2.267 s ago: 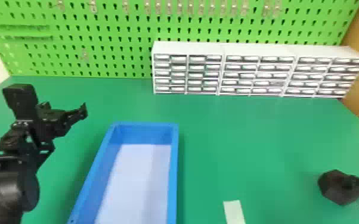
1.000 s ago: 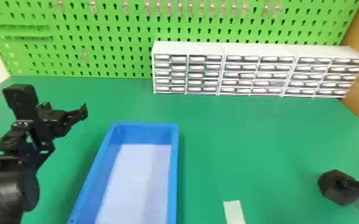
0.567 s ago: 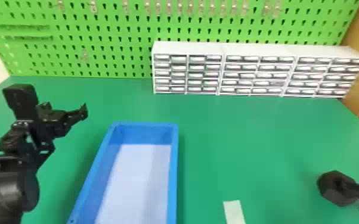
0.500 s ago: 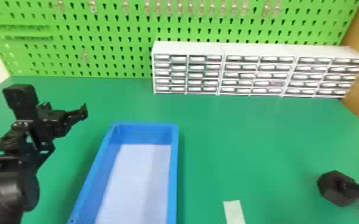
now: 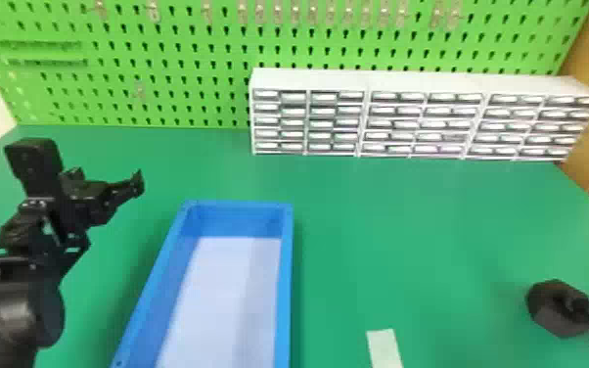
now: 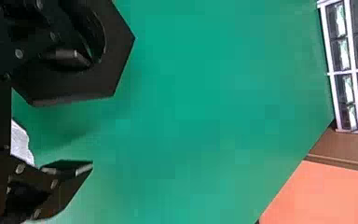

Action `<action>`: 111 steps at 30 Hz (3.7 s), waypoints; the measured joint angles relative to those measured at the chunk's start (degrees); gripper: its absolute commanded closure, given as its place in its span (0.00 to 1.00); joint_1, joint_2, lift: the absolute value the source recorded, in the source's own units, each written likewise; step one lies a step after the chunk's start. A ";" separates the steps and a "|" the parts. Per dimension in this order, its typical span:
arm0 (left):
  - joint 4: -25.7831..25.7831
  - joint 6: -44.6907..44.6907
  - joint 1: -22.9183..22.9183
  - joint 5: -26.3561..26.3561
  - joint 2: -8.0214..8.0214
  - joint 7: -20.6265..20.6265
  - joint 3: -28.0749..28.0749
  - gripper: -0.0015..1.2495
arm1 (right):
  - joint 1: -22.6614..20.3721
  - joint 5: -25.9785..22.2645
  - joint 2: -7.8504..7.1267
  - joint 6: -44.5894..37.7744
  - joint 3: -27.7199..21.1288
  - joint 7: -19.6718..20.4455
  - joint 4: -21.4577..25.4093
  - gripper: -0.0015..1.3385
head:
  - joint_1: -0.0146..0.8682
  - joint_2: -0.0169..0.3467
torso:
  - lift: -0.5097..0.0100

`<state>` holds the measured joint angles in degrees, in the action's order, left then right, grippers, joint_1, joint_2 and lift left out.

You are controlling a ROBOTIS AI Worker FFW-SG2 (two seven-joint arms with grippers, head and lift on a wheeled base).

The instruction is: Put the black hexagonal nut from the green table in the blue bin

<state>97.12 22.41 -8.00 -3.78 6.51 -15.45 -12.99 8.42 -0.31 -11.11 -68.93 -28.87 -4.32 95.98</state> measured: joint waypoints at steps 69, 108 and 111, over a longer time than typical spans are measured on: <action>0.00 0.35 0.05 0.44 0.00 -0.46 0.00 0.09 | 3.71 6.01 -1.60 1.69 11.28 0.01 9.65 0.72 | 0.77 0.14 | 0.79; -0.09 0.44 0.38 0.51 -0.01 -0.46 -0.58 0.09 | 8.90 -1.64 -2.61 5.72 27.84 0.01 11.53 0.72 | 0.77 0.14 | 0.79; -0.09 0.44 0.46 0.62 -0.01 -0.46 -0.68 0.09 | 9.15 -2.38 -2.88 5.99 29.30 0.01 11.80 0.72 | 0.77 0.14 | 0.79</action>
<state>97.03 22.85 -7.54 -3.16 6.50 -15.91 -13.67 17.57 -2.70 -13.99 -62.94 0.43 -4.30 107.78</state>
